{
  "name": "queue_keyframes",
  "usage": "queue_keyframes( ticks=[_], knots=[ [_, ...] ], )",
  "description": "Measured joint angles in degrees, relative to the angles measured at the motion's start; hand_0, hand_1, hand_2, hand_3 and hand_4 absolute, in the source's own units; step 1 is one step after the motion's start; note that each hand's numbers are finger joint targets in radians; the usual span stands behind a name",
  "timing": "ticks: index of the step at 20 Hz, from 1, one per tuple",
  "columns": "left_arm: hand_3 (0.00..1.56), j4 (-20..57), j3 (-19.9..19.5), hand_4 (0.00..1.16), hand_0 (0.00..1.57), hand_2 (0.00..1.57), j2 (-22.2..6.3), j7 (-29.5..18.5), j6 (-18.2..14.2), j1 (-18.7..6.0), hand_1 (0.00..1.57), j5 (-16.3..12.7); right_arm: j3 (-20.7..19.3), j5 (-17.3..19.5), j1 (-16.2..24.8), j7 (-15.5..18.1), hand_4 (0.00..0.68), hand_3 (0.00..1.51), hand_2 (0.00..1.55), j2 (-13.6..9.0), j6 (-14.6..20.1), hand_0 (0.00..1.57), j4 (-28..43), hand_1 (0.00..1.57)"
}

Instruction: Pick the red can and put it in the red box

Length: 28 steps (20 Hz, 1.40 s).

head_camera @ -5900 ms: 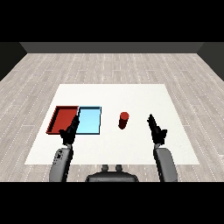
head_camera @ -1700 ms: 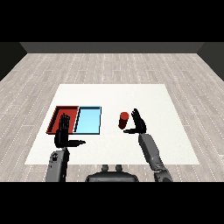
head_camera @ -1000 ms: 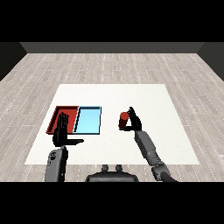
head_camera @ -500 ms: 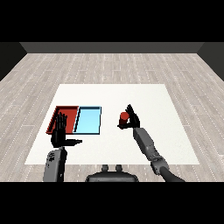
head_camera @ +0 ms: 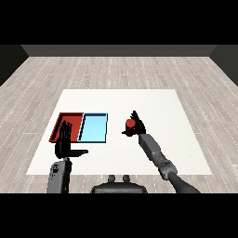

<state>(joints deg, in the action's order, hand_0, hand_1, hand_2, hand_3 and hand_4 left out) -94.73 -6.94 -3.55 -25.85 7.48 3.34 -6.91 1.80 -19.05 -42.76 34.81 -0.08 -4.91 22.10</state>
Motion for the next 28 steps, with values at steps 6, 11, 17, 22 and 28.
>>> queue_keyframes(
  ticks=[6,11,17,22,28],
  knots=[
    [0.00,-0.43,0.04,0.00,0.00,0.00,0.22,0.06,-0.77,-0.26,0.00,0.56,5.36,-6.16,-4.26,1.87,0.000,0.00,0.00,0.04,1.11,0.00,-5.77,0.00],
    [0.00,-0.70,-1.13,0.00,0.00,0.00,-0.74,-0.16,0.47,0.50,0.00,-0.79,8.63,-10.58,-5.69,0.03,0.508,1.37,1.45,0.04,5.87,1.47,-7.91,1.47],
    [0.00,-0.43,-1.60,0.00,0.00,0.00,-0.81,-0.62,0.83,0.82,0.00,-1.33,12.27,-9.45,-9.11,-5.05,0.528,1.41,1.45,0.07,17.69,1.43,-11.11,1.43],
    [0.00,-0.08,-1.55,0.00,0.00,0.00,-0.70,0.59,-0.12,-0.67,0.00,-0.94,15.03,-8.79,-10.22,-8.35,0.518,1.42,1.47,0.02,22.70,1.49,-12.32,1.49],
    [0.00,0.25,-1.38,0.00,0.00,0.00,-0.47,0.39,-0.58,-0.70,0.00,-0.40,17.16,-9.00,-9.72,-9.21,0.521,1.39,1.45,-0.12,24.68,1.47,-11.79,1.47]
  ],
)
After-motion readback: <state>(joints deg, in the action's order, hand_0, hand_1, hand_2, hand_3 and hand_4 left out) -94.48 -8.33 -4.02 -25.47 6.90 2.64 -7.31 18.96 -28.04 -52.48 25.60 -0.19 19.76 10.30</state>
